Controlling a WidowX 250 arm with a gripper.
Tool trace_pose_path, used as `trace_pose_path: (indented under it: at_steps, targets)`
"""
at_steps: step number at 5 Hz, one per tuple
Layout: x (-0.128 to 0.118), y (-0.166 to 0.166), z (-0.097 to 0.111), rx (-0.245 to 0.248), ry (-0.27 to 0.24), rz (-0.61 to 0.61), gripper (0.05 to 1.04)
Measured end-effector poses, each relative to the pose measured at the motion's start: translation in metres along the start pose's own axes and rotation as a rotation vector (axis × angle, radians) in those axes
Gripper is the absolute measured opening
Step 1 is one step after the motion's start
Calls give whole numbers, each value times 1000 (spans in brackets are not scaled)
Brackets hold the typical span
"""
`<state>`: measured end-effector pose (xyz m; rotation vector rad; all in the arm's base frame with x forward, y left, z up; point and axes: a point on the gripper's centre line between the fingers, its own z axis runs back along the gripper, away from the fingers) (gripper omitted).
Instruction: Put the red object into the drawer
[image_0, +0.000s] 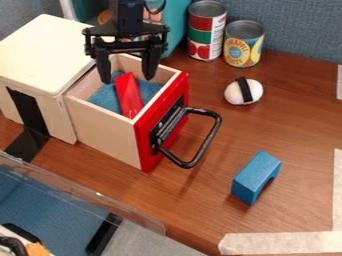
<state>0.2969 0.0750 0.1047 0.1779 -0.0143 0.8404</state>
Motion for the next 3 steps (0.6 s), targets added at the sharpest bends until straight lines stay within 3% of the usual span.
trace_pose_path:
  at_steps: [1, 3]
  targets:
    - [-1, 2, 8, 12, 12, 6, 1009]
    - [-4, 14, 49, -68, -26, -5, 1001]
